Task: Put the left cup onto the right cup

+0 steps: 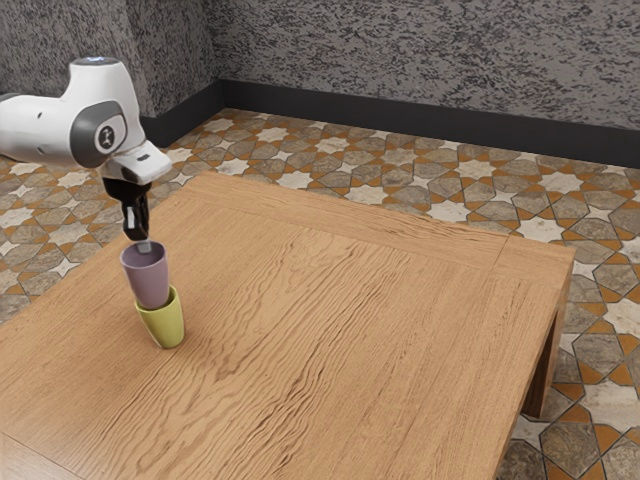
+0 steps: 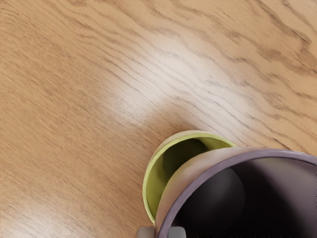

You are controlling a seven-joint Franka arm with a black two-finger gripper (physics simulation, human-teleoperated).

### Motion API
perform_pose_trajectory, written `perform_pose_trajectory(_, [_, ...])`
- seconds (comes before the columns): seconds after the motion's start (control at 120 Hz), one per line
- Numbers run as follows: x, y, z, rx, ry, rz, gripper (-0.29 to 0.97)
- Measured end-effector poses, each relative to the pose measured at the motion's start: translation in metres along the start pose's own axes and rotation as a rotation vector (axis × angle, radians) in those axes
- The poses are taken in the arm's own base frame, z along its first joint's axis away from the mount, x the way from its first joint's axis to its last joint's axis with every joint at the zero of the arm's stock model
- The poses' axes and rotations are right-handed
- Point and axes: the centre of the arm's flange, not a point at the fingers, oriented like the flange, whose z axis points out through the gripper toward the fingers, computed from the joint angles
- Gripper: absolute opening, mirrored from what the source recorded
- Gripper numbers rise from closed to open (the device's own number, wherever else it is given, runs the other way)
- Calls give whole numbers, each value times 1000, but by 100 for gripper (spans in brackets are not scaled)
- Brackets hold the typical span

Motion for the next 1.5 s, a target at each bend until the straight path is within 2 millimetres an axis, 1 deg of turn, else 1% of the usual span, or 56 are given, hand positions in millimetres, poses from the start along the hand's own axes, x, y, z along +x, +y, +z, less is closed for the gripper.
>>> perform_pose_trajectory(0.183, [6, 1, 1, 7, -10, 16, -11])
perform_pose_trajectory(0.392, [7, -1, 6, 3, -16, 15, -11])
perform_pose_trajectory(0.725, [10, -3, 24, -18, -32, 16, -11])
perform_pose_trajectory(1.008, [9, -7, 33, -24, -34, 9, -10])
perform_pose_trajectory(1.158, [9, -7, 34, -25, -35, 11, 23])
perform_pose_trajectory(1.242, [9, -7, 34, -25, -35, 12, 38])
perform_pose_trajectory(1.358, [9, -7, 33, -25, -36, 15, 51])
perform_pose_trajectory(1.5, [10, -6, 32, -23, -35, 18, 59])
